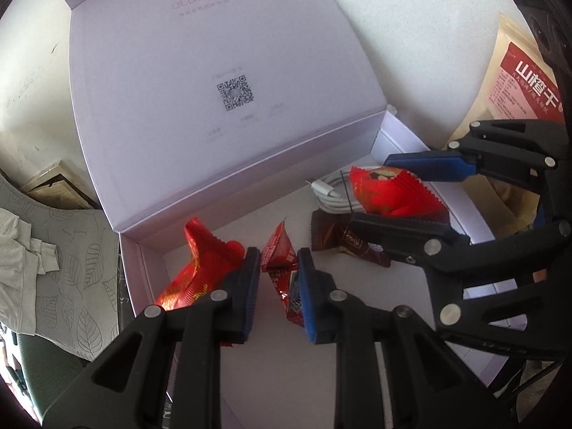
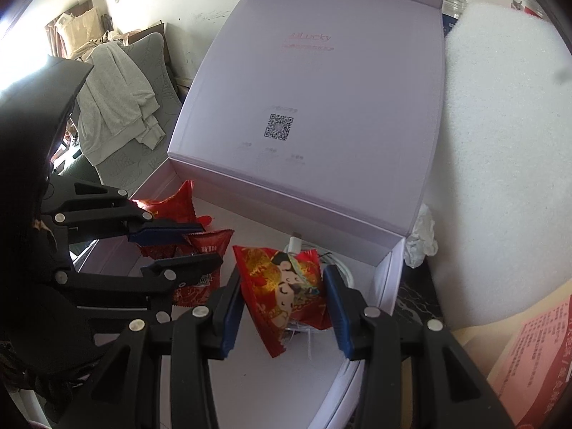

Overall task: Organize objects
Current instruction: 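Open the left tool over the box while the right tool releases the snack bag inside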

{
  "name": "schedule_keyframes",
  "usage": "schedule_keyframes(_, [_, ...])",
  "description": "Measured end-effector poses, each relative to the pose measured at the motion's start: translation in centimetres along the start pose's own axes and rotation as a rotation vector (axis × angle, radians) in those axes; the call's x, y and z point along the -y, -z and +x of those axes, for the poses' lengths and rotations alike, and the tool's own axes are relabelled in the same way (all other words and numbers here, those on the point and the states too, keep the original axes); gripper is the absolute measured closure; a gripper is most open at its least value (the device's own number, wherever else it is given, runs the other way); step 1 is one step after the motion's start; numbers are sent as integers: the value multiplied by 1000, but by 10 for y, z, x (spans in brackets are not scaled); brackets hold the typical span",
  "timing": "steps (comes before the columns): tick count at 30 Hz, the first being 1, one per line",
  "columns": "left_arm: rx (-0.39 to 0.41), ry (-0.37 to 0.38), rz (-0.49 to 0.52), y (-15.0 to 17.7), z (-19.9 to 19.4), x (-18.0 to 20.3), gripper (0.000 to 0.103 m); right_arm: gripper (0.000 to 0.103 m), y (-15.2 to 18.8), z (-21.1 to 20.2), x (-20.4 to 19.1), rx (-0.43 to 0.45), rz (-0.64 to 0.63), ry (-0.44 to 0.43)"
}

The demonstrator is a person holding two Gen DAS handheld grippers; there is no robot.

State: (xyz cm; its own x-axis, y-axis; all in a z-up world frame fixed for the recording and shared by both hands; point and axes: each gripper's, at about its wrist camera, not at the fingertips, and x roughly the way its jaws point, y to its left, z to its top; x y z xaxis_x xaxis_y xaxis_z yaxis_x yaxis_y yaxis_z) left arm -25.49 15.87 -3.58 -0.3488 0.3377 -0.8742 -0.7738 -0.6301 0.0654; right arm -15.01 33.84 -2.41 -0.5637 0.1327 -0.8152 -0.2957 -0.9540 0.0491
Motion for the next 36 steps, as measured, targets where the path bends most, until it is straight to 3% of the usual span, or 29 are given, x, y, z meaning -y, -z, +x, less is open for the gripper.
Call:
schedule_keyframes(20, [-30, -17, -23, 32, -5, 2, 83, 59, 17, -5, -22, -22, -63, -32])
schedule_keyframes(36, [-29, -35, -51, 39, -15, 3, 82, 59, 16, -32, -25, 62, -54, 58])
